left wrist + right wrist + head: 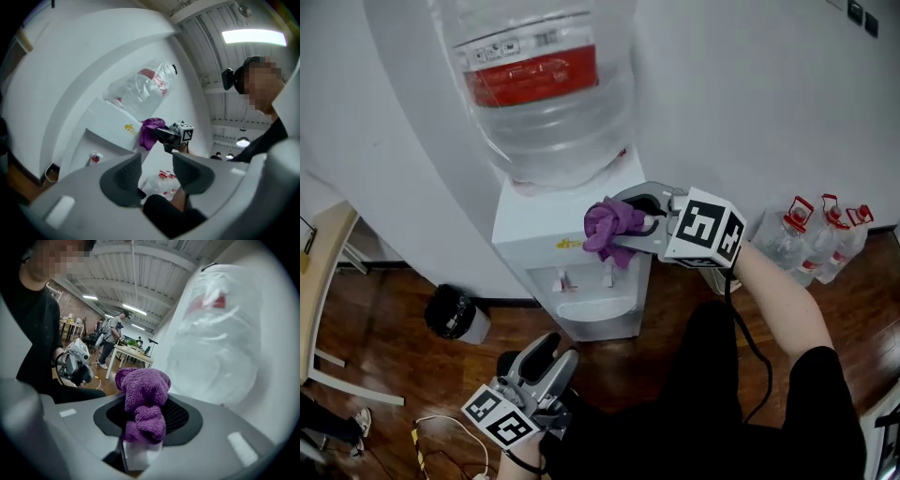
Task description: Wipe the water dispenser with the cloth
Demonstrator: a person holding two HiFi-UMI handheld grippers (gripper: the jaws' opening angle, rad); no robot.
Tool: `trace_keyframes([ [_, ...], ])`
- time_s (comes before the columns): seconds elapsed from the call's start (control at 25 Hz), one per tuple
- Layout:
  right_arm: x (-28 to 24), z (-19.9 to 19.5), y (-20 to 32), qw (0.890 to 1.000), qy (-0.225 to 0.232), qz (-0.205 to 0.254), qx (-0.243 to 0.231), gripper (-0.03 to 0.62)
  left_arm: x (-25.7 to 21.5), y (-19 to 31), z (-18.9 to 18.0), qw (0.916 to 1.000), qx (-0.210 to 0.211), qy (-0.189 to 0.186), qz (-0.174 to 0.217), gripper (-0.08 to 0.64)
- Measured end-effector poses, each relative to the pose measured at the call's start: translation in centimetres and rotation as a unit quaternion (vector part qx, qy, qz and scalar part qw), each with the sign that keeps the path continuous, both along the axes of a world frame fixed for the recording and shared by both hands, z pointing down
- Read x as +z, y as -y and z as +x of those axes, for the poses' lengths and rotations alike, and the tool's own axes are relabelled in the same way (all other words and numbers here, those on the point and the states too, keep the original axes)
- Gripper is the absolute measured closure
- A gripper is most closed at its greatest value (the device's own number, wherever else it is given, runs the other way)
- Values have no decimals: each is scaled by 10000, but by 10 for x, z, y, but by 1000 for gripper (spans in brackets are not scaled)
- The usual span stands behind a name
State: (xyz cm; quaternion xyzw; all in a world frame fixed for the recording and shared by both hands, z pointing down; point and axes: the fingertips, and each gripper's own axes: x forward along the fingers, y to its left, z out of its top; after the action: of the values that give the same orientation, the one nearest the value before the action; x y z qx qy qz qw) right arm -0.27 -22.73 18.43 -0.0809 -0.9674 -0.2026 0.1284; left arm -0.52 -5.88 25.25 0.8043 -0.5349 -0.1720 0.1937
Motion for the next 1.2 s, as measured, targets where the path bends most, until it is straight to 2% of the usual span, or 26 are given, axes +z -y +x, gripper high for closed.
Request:
trace_keyframes([
  [0.12, -2, 9, 65, 9971, 53, -714, -254, 422, 19, -4, -7, 9988, -424, -107, -216, 334],
  [0.2, -3, 4, 116, 9960, -59, -875, -160, 422, 25, -8, -9, 9971, -700, -150, -274, 336],
  [0.32, 4, -10, 197, 9946, -280, -947, 325, 422, 29, -20, -15, 9925, -1161, -251, -278, 337],
  [0.44, 10, -36, 275, 9892, -362, -940, 1065, 423, 40, -31, -24, 9852, -1619, -438, -358, 339],
  [0.52, 14, -52, 309, 9835, -381, -917, 1512, 422, 46, -34, -27, 9809, -1828, -513, -425, 340],
  [0.6, 16, -58, 317, 9808, -343, -941, 1673, 422, 47, -30, -24, 9792, -1912, -525, -437, 341],
  [0.68, 14, -50, 300, 9830, -286, -1049, 1477, 422, 43, -23, -18, 9796, -1901, -507, -396, 341],
  [0.76, 10, -27, 256, 9873, -253, -1252, 947, 422, 40, -14, -11, 9812, -1836, -472, -362, 342],
  [0.84, 7, 6, 192, 9905, -170, -1336, 289, 422, 40, -5, -4, 9829, -1755, -437, -346, 342],
  [0.92, 7, 41, 112, 9915, -38, -1182, -536, 422, 39, 3, 2, 9844, -1675, -408, -347, 342],
  [1.0, 10, 74, 33, 9860, 99, -923, -1384, 422, 40, 9, 10, 9858, -1585, -384, -396, 342],
  [1.04, 13, 85, 5, 9827, 145, -812, -1660, 422, 41, 12, 13, 9864, -1536, -347, -466, 342],
  [1.12, 20, 95, -12, 9805, 265, -881, -1737, 422, 49, 21, 17, 9871, -1441, -259, -647, 342],
  [1.2, 26, 89, 18, 9809, 391, -1285, -1407, 422, 58, 36, 16, 9872, -1375, -191, -784, 342],
])
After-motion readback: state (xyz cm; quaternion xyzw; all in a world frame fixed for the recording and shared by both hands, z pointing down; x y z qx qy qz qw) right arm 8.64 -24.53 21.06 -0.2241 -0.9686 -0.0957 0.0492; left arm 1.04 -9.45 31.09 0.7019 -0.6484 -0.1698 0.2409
